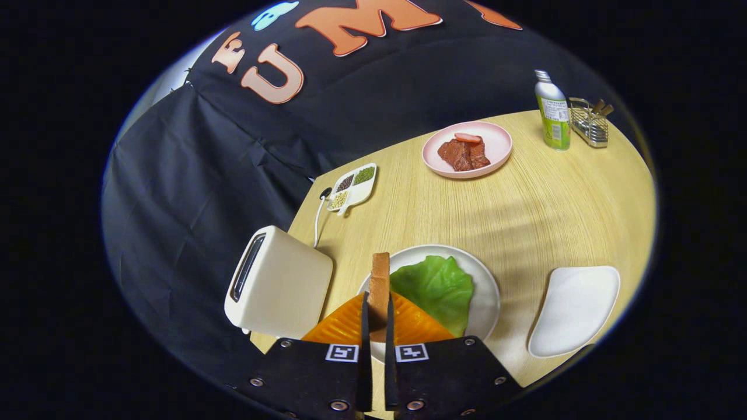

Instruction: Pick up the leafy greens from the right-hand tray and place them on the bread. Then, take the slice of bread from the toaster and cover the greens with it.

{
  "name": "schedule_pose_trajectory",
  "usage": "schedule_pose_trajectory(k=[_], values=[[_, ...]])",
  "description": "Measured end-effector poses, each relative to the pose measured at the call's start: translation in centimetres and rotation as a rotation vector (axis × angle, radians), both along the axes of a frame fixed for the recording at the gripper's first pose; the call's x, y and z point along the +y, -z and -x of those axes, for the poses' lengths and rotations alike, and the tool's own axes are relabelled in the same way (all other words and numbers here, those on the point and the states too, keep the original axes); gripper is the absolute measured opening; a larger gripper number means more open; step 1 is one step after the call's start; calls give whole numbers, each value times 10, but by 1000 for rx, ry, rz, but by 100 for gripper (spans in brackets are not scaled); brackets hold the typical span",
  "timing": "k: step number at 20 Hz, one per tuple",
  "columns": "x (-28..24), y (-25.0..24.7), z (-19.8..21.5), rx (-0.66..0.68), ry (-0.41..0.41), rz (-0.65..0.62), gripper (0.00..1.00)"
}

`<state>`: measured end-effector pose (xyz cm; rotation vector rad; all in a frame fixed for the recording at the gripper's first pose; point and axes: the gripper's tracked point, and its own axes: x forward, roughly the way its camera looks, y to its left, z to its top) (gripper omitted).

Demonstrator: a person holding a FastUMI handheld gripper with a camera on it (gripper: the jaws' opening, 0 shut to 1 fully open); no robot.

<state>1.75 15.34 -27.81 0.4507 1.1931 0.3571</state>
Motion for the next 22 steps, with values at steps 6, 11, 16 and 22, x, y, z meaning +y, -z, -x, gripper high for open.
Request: schedule_pose_trajectory(k=[6, 11, 16, 22], values=[[-31, 23, -2, -47, 20, 44, 10], [-55, 24, -11, -144, 7, 128, 27], [-75, -7, -24, -277, 41, 155, 40], [-104, -91, -45, -628, 82, 270, 59]])
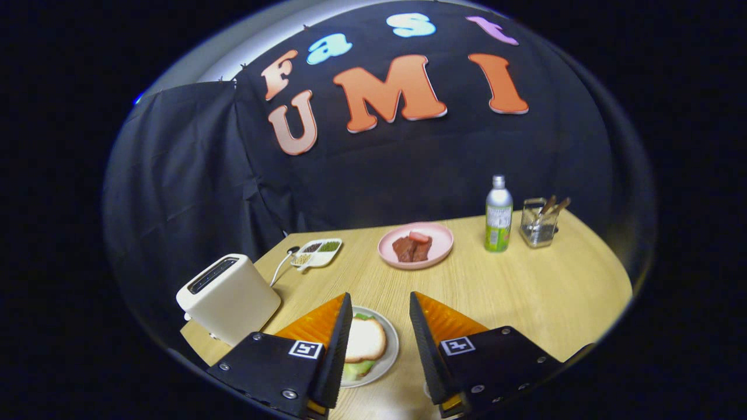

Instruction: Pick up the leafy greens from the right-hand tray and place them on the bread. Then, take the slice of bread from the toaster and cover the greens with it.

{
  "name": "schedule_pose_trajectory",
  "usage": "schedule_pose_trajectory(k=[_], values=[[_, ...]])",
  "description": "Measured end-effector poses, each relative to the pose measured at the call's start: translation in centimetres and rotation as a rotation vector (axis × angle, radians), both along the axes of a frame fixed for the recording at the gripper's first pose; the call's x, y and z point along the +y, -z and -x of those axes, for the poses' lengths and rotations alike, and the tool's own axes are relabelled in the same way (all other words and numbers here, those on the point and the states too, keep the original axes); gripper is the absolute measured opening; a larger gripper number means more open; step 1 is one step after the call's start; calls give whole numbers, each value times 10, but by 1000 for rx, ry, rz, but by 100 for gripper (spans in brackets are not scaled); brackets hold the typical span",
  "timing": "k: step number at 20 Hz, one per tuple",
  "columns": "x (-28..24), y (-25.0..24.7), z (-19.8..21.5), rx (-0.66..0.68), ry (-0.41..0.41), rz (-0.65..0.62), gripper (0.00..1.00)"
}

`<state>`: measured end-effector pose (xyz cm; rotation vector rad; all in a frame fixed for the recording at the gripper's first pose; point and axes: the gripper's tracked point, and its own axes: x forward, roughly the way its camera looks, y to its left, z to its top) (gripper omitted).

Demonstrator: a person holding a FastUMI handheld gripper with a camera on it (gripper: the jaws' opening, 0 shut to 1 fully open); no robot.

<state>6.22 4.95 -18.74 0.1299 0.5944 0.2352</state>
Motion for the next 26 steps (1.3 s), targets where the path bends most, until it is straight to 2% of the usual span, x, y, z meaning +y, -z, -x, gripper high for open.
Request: schedule_pose_trajectory(k=[3, 9, 16, 23, 26], values=[[-11, -47, 1, -164, 20, 55, 70], [-23, -111, 10, -430, 66, 117, 82], [-17, -127, 35, -517, 51, 131, 93], [-14, -149, 42, -597, 45, 153, 95], [-17, -149, 42, -597, 70, 149, 96]])
